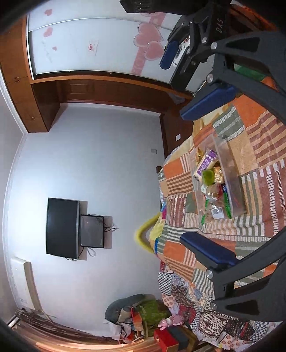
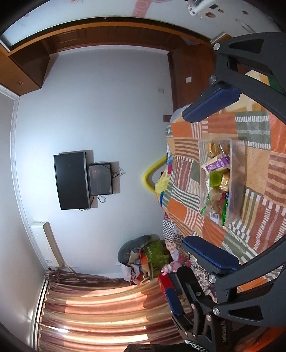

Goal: Organize snacks

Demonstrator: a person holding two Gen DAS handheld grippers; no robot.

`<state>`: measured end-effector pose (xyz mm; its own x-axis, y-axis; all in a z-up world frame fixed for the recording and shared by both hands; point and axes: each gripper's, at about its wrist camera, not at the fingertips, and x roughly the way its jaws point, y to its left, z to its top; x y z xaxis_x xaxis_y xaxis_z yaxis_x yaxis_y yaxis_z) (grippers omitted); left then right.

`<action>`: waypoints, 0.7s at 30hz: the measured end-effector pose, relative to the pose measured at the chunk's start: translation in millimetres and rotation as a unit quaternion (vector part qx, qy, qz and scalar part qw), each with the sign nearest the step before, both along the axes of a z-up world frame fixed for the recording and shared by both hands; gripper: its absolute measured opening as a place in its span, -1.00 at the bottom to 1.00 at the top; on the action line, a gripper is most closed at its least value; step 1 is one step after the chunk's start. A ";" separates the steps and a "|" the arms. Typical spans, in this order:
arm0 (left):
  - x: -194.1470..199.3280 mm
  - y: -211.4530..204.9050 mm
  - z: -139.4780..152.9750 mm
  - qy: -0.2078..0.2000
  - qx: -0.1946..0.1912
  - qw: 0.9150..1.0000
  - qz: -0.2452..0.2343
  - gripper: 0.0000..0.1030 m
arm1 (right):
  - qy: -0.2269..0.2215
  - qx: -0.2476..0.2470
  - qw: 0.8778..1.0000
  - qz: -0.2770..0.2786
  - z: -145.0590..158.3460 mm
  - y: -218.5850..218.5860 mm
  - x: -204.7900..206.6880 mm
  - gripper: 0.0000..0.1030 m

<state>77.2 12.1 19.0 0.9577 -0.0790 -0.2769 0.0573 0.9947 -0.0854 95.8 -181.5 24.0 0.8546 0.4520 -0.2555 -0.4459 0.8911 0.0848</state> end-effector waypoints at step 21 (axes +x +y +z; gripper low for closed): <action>-5.5 2.3 -6.3 0.006 0.002 1.000 0.013 1.00 | 0.002 -0.017 1.000 -0.004 -7.4 0.7 -17.6 1.00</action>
<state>71.8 14.3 12.6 0.9562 -0.0527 -0.2881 0.0300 0.9961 -0.0827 78.1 -180.8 16.5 0.8569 0.4366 -0.2742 -0.4387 0.8968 0.0573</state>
